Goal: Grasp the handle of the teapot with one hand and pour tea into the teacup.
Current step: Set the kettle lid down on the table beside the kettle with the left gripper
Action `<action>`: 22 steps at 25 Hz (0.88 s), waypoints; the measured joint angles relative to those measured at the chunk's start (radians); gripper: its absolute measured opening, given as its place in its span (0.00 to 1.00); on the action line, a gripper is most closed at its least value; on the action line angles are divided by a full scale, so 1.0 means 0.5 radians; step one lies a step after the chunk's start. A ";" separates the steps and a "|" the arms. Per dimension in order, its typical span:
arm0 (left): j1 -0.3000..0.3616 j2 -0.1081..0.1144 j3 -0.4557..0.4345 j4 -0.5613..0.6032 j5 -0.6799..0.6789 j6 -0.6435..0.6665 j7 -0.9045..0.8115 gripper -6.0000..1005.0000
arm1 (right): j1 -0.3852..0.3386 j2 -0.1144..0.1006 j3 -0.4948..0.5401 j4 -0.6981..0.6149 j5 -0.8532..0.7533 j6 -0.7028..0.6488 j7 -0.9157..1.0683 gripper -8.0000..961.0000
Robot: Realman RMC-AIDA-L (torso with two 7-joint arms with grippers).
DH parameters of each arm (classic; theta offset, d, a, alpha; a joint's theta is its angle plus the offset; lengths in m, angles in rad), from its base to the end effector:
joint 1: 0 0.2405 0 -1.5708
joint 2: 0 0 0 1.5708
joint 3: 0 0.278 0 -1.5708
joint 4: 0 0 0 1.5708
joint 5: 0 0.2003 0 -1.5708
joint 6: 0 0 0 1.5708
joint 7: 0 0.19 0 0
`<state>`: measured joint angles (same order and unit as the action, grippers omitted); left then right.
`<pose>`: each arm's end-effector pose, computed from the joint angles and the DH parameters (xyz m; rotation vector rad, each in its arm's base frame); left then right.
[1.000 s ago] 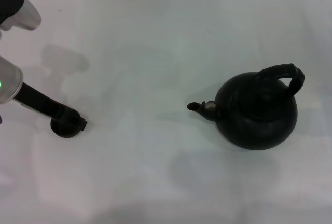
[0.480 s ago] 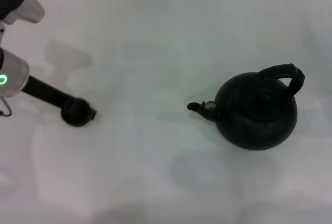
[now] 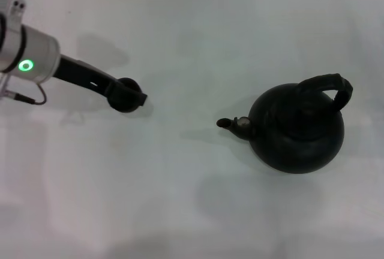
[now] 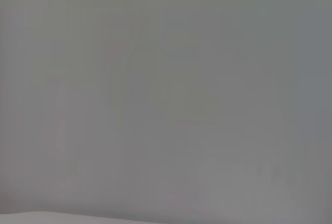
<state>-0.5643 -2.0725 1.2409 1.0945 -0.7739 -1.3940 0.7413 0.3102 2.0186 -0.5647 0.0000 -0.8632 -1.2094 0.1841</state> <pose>-0.2457 0.3695 -0.0688 -2.6269 -1.1441 0.1510 0.4250 0.3210 0.0271 -1.5158 0.5771 0.4455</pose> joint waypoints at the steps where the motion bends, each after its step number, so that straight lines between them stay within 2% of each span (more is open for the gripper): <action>1: -0.047 0.001 0.001 -0.049 0.004 -0.008 -0.002 0.71 | 0.001 0.000 -0.001 0.000 -0.002 -0.002 0.000 0.90; 4: -0.143 0.000 0.026 -0.159 0.007 -0.013 0.011 0.71 | 0.001 0.000 -0.003 0.000 -0.005 -0.004 0.000 0.90; 13: -0.315 -0.006 0.350 -0.281 -0.011 0.081 -0.042 0.71 | 0.000 0.001 -0.008 0.003 -0.015 -0.006 0.000 0.90; 22: -0.559 -0.007 0.412 -0.575 0.002 0.165 -0.107 0.72 | 0.002 0.003 -0.009 0.027 -0.016 -0.029 -0.002 0.90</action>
<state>-0.8439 -2.0762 1.4471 0.8071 -0.7729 -1.3117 0.6879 0.3114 2.0202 -0.5692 0.0138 -0.8714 -1.2239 0.1832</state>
